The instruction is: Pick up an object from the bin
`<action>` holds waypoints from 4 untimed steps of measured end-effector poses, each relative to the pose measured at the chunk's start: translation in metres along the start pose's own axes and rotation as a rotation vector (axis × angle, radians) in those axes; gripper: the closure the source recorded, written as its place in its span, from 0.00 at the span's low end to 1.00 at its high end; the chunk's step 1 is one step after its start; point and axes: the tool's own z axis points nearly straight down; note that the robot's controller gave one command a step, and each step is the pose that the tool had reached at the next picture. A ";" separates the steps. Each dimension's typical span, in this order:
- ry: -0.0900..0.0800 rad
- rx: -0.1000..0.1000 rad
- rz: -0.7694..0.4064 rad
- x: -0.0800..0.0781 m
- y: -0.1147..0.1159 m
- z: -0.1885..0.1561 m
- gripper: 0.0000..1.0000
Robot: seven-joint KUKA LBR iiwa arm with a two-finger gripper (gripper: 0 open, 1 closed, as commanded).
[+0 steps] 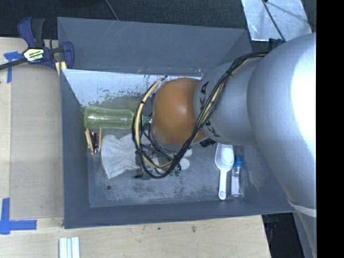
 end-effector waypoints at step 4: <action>0.005 0.001 -0.001 0.011 -0.010 -0.170 1.00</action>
Offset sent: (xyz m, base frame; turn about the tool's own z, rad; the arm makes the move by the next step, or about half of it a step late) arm -0.0094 -0.0091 0.0066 -0.0241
